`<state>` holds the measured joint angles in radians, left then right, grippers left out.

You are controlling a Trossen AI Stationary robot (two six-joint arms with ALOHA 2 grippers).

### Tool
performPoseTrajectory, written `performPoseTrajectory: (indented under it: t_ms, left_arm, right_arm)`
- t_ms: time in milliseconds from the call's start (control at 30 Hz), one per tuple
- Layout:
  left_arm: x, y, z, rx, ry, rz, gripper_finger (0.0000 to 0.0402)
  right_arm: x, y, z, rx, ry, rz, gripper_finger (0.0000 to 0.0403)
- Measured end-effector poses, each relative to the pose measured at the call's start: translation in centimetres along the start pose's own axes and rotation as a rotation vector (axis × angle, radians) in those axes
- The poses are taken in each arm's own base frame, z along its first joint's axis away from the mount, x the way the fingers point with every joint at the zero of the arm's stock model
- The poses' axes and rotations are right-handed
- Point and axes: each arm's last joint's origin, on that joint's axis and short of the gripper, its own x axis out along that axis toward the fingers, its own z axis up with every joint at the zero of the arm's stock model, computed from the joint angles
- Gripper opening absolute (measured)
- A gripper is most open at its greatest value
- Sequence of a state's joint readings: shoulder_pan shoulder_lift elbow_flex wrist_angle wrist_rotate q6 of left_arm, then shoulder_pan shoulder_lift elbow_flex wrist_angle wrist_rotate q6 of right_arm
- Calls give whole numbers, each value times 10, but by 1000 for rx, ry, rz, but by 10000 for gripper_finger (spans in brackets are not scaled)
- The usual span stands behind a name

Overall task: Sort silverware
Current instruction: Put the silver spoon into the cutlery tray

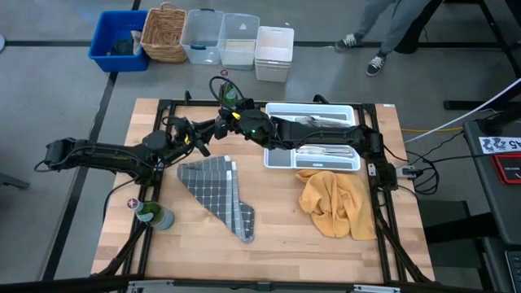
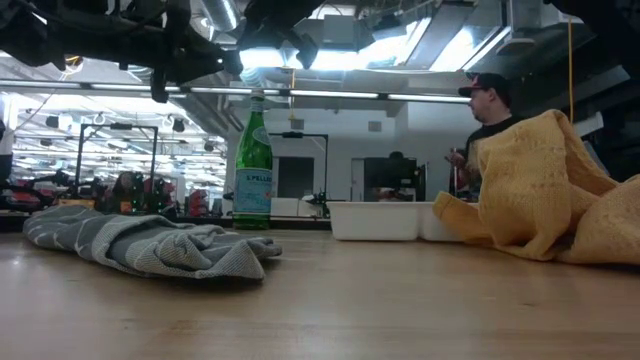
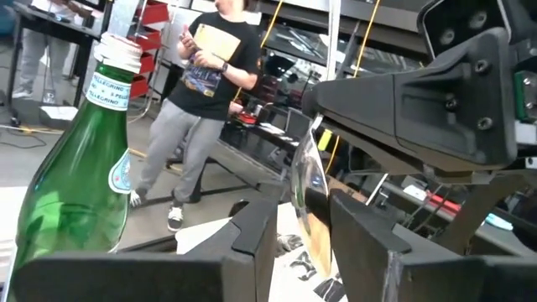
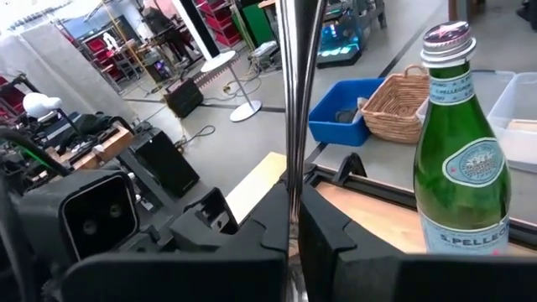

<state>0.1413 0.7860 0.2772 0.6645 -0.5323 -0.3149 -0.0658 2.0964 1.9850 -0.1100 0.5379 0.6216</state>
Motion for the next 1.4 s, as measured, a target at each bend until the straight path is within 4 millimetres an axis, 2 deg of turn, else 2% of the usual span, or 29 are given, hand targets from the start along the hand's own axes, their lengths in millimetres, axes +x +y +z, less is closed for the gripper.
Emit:
performPoseTrajectory:
  t_ms: [300,567,867,1233,1400]
  left_arm:
    - [0,1,-2,3,20,9,91]
    - [0,1,-2,-8,18,9,9]
    - [0,1,-2,-16,21,10,6]
    - [0,2,-4,-17,38,16,3]
    - [0,3,-7,-24,59,29,2]
  right_arm:
    - [-3,6,-4,2,29,50,12]
    - [-5,9,-6,-1,37,60,12]
    - [-4,8,-6,-34,68,91,20]
    - [4,-4,-3,-41,171,156,96]
    - [-11,-8,1,-91,284,119,94]
